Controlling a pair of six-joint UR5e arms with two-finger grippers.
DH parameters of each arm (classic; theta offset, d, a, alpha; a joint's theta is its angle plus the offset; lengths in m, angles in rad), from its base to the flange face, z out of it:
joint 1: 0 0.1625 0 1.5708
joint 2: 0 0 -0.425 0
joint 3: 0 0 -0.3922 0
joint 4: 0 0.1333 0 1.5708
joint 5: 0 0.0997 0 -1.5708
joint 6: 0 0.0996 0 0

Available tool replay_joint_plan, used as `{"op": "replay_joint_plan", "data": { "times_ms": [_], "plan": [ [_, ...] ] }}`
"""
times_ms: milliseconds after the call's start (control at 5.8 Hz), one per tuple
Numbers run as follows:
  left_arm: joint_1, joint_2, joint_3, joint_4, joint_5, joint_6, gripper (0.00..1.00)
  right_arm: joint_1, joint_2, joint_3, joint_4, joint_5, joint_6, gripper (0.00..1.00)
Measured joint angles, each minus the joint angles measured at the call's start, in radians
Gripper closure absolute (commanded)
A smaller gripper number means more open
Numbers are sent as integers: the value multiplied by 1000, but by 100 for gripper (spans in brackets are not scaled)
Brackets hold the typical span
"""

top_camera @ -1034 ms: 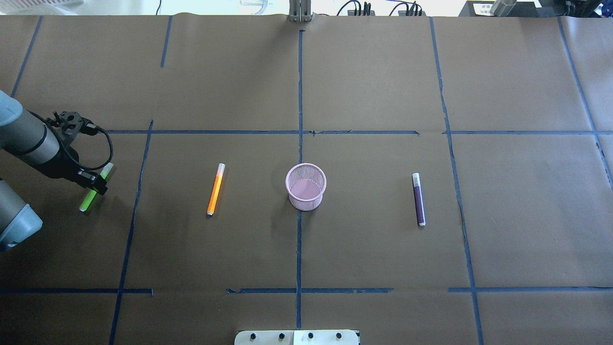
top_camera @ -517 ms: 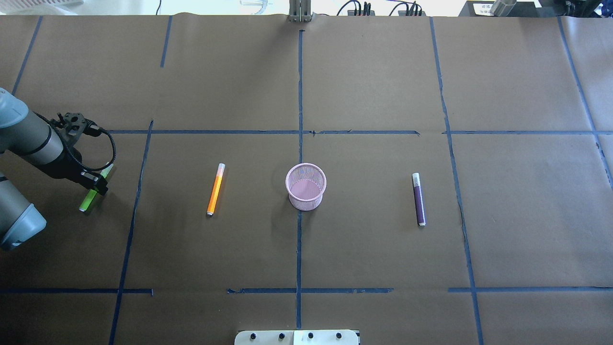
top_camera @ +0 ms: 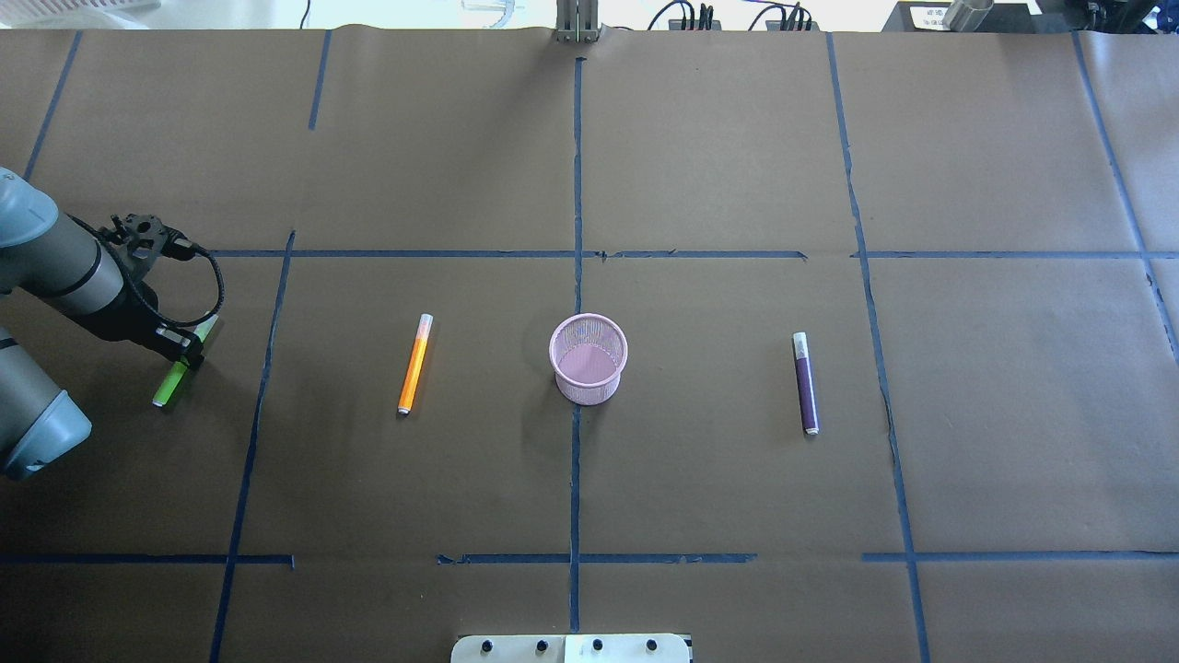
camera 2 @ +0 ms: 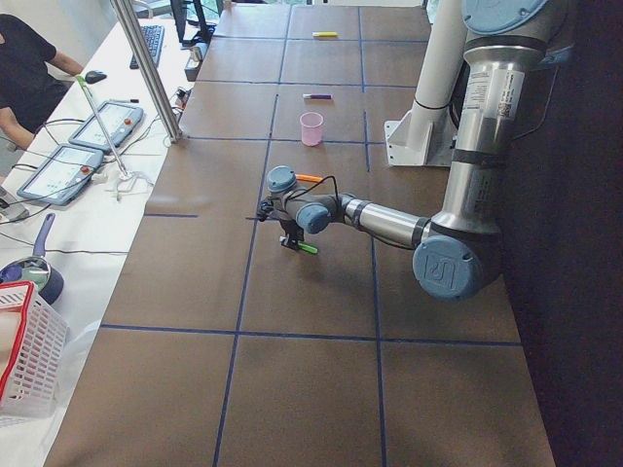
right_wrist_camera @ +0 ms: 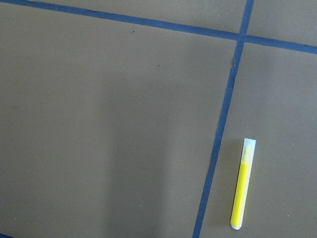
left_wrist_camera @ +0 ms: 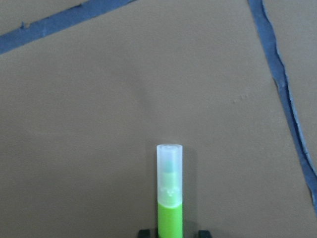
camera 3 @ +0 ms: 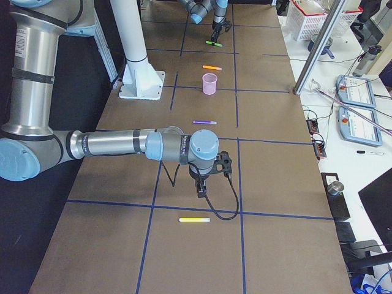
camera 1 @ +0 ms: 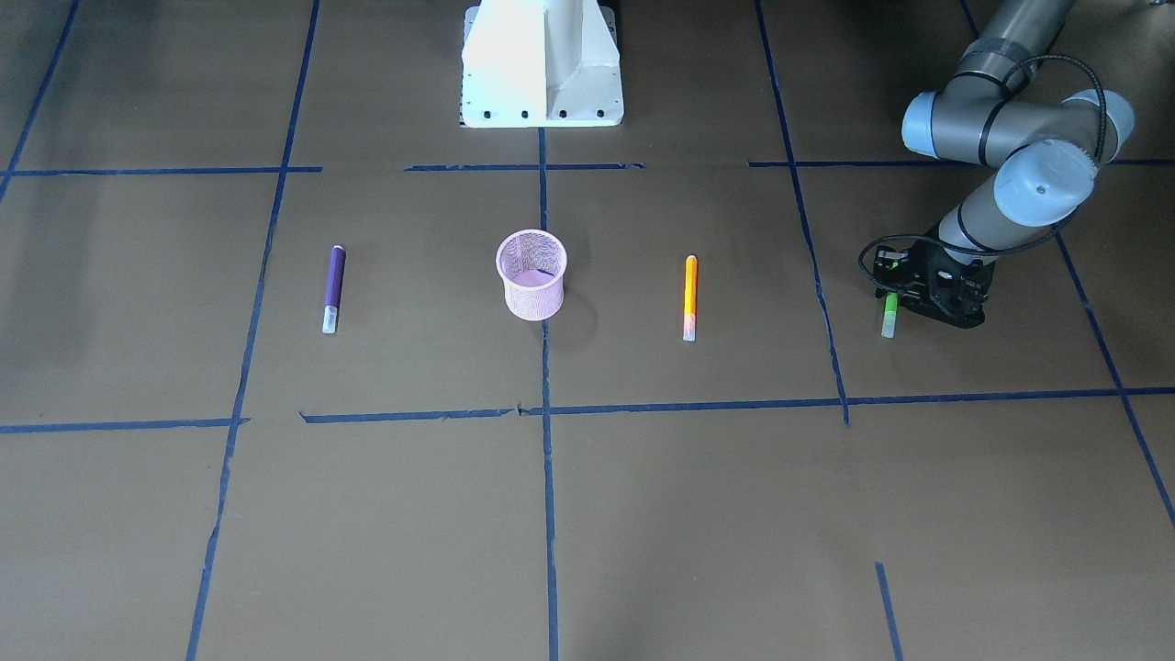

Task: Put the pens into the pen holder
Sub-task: 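Lift the green marker upright and carry it over the pink cup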

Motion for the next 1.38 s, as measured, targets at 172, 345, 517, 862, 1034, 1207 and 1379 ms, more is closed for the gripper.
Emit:
{"op": "replay_joint_plan", "data": {
  "times_ms": [172,345,517,862,1034,1207,1379],
  "plan": [
    [-1,3,0,0,0,0,95,-1,0,-3,0,0,0,0],
    [-2,6,-1,0,0,-3,100,-1,0,-6,0,0,0,0],
    [-4,7,-5,0,-1,-11,100,-1,0,-9,0,0,0,0],
    [-5,-22,-84,-8,-2,-95,100,-1,0,-10,0,0,0,0],
    [0,-80,-158,-11,33,-230,100,-1,0,-10,0,0,0,0],
    [26,-157,-242,-13,106,-405,100,-1,0,-9,0,0,0,0],
    [80,-238,-296,-16,176,-509,100,-1,0,-9,0,0,-1,0]
  ]
}}
